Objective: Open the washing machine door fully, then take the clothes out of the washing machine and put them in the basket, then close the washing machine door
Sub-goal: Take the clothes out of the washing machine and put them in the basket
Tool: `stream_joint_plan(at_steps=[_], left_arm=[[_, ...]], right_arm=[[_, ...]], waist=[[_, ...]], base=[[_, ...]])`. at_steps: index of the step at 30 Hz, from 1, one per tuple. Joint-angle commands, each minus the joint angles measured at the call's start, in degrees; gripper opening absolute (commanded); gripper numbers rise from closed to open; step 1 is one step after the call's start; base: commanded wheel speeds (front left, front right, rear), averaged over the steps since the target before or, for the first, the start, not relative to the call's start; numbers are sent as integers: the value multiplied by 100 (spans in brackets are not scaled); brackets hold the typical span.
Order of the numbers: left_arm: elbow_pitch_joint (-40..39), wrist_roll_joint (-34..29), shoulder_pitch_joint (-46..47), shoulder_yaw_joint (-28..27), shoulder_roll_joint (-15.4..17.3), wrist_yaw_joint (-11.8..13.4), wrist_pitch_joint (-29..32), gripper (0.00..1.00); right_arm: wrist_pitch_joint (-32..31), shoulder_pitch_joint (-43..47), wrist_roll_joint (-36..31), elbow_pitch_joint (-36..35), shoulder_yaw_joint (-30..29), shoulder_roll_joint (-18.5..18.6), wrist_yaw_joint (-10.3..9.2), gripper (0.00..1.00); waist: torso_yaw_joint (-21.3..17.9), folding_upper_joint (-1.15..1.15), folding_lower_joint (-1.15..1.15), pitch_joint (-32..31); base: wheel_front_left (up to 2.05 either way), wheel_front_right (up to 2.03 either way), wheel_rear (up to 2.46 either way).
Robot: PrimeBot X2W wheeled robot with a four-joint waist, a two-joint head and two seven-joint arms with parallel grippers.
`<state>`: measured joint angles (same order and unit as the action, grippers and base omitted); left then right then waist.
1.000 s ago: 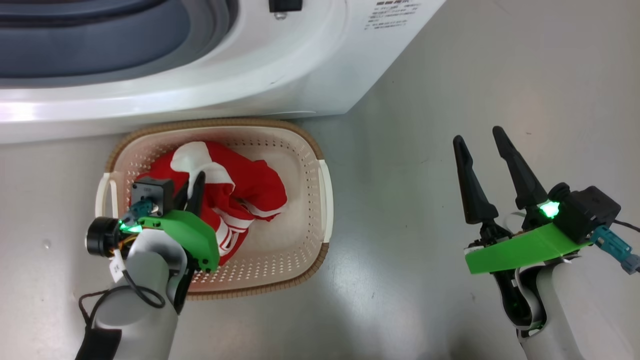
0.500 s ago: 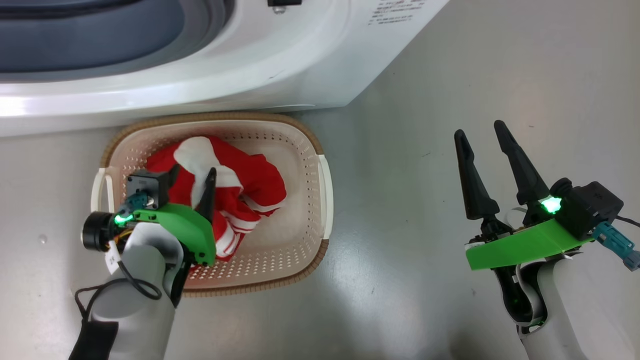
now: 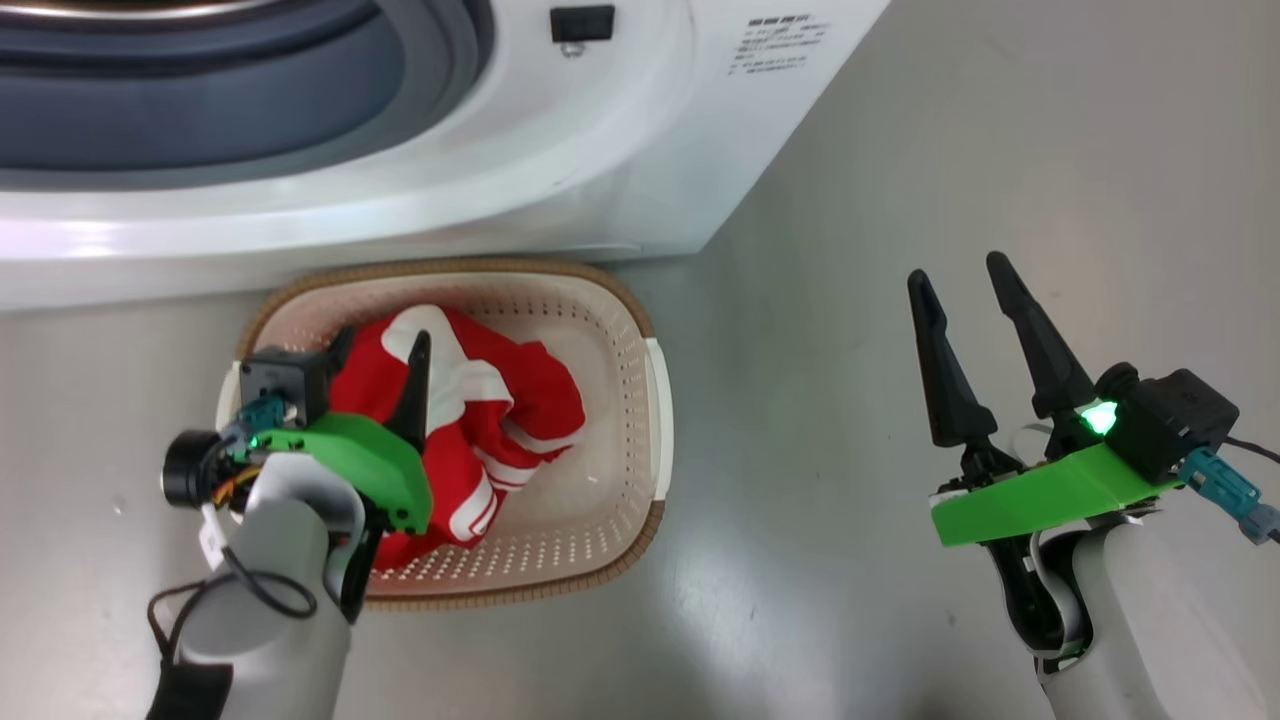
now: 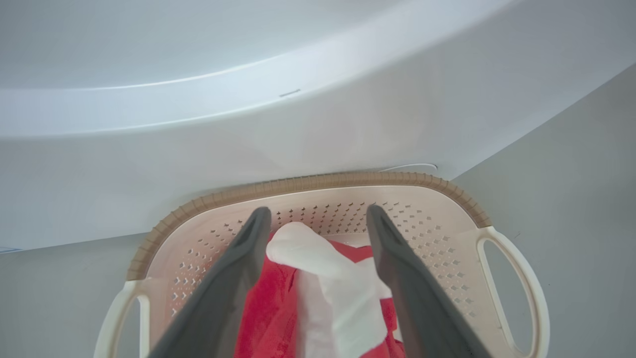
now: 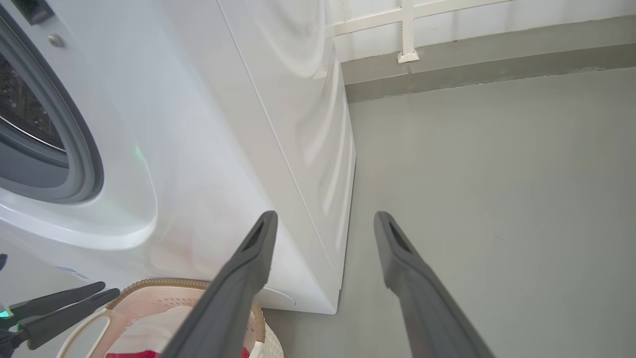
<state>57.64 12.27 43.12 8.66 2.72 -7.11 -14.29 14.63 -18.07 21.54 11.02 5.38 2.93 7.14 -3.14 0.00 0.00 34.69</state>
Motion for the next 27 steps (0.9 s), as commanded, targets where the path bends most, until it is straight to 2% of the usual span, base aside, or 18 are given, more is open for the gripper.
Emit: stream_joint_plan(at_steps=[1, 27], left_arm=[[-135, 55, -229, -158, 130, -32, -71, 100], [-2117, -350, -1885, -982, 119, -37, -71, 100]], right_arm=[[37, 165, -28, -104, 101, -5, 35, 100], [37, 935, -310, 141, -67, -5, 35, 100]], waist=[[26, 0, 0, -157], [80, 0, 0, -1864]], base=[[0, 0, 0], [0, 0, 0]])
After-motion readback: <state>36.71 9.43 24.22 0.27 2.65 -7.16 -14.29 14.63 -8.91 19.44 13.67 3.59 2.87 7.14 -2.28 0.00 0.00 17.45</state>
